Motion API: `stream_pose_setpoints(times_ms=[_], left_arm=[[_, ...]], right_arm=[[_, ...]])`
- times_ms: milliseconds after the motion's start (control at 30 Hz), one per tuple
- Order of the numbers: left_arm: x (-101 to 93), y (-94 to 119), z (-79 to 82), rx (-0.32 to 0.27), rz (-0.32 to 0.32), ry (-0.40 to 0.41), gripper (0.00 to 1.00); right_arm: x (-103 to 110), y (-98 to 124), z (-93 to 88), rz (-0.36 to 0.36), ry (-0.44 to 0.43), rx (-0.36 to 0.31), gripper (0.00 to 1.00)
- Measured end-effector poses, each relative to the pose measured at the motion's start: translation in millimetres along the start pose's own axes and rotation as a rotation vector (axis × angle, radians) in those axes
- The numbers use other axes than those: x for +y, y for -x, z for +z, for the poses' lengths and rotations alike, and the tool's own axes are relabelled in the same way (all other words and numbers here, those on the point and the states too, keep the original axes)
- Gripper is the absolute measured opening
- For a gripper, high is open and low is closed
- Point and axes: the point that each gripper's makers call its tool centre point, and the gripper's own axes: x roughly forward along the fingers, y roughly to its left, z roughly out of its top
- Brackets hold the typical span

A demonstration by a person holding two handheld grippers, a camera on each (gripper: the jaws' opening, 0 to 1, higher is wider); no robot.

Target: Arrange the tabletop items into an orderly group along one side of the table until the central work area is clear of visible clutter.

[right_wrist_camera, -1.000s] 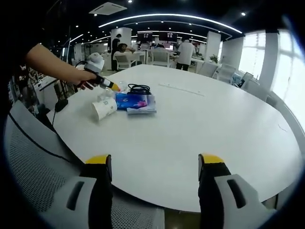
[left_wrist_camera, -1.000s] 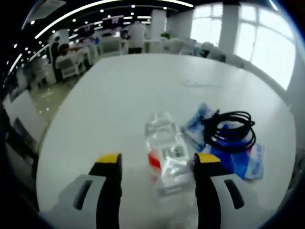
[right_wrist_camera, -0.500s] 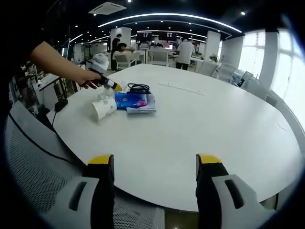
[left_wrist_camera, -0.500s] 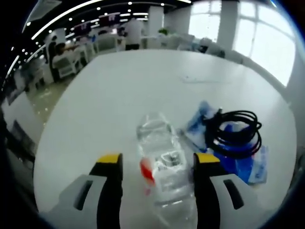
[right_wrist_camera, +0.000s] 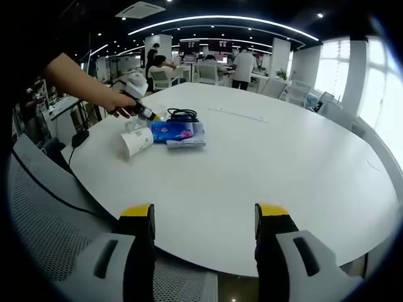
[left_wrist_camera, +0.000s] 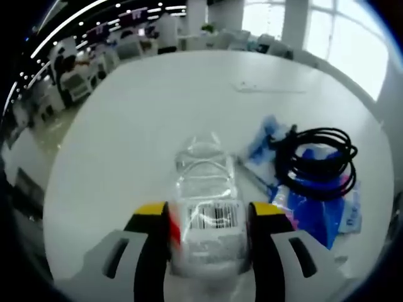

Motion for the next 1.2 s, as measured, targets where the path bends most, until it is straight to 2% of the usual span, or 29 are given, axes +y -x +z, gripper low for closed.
stream_pose_setpoints(times_ms=[67,400,433,467,533,767,1200], left_arm=[[2.3,-3.0,7.1,-0.013,0.004,-0.037,0.48],[5.2,-2.1,8.9,-0.015,-0.007,-0.033,0.45],[5.1,-1.3,13.0,-0.03,-0.014,-0.041,0.43],[6.0,2.0,10.6,-0.013,-0.008,-0.027,0.43],[8.0,5.2,13.2,-0.024,-0.012,-0.037,0.41],[9.3,13.9,11.7,-0.01,-0.032,-0.056,0.36],[8.5,14.4,0.4,0.059,-0.058,-0.112,0.34]], right_arm=[[0.4,-0.1,-0.8,0.003,0.0,0.004,0.62],[2.1,-0.8,-1.7,0.012,0.001,0.009,0.59],[2.1,-0.8,-1.6,0.013,0.001,0.009,0.58],[2.4,-0.8,-1.5,0.014,0.0,0.008,0.58],[2.1,-0.8,-1.0,0.012,0.0,0.005,0.58],[1.5,-0.2,0.9,0.008,0.003,-0.008,0.58],[-1.7,1.2,5.5,-0.011,0.003,-0.03,0.6]])
